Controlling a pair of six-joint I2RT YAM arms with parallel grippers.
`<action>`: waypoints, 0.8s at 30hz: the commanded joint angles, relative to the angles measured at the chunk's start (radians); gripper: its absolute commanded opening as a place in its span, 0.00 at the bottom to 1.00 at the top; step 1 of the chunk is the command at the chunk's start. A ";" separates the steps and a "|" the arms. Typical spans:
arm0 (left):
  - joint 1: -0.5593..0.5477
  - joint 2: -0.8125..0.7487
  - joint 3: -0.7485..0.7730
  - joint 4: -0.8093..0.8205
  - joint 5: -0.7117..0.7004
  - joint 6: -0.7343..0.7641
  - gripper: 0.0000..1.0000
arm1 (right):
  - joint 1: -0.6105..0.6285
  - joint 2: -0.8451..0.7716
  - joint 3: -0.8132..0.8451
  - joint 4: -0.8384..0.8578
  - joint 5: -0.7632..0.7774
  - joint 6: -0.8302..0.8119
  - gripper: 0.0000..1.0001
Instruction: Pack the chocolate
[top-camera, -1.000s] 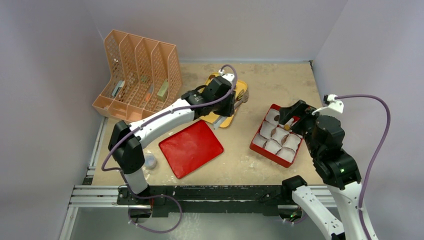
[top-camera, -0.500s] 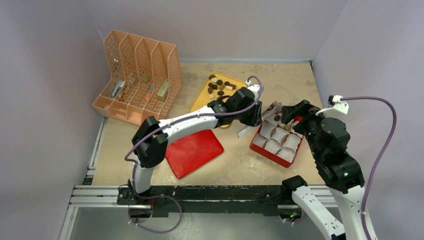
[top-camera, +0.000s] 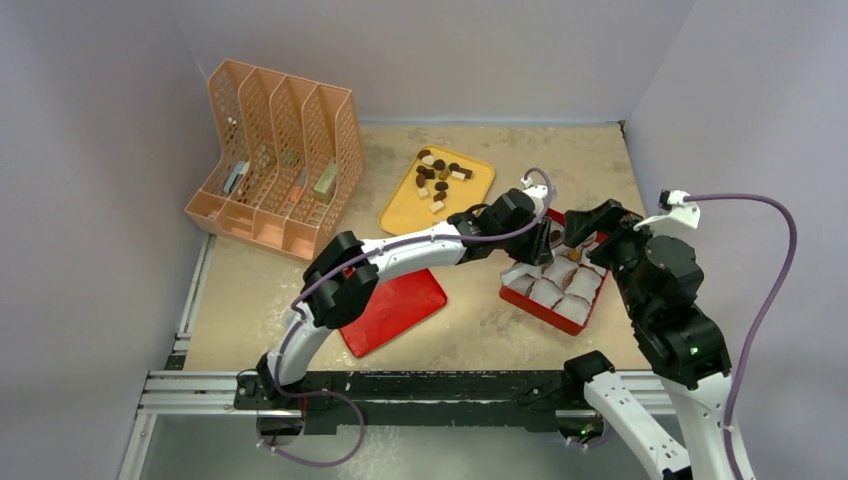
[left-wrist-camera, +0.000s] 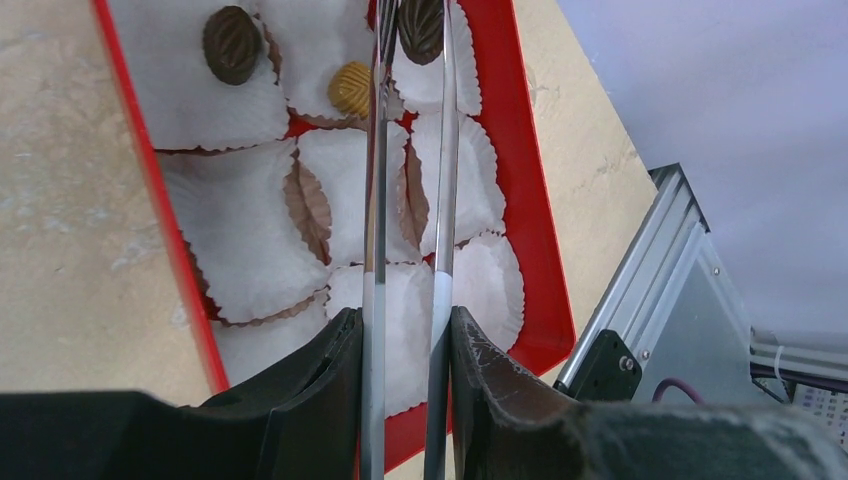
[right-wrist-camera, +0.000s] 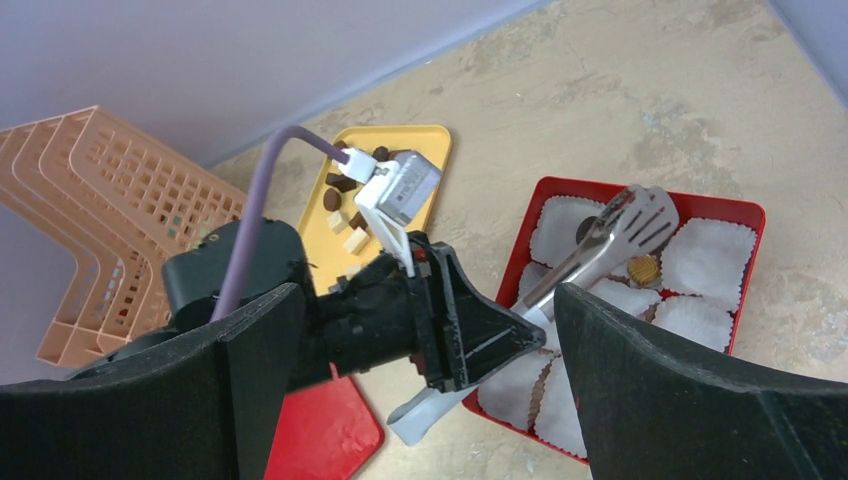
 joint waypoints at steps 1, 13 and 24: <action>-0.019 0.018 0.085 0.096 0.037 -0.022 0.21 | 0.003 -0.017 0.041 0.038 0.021 -0.021 0.96; -0.036 0.129 0.187 0.062 0.060 -0.024 0.23 | 0.002 -0.030 0.046 0.035 0.027 -0.028 0.96; -0.036 0.163 0.241 0.016 0.022 0.007 0.33 | 0.003 -0.029 0.046 0.035 0.021 -0.027 0.96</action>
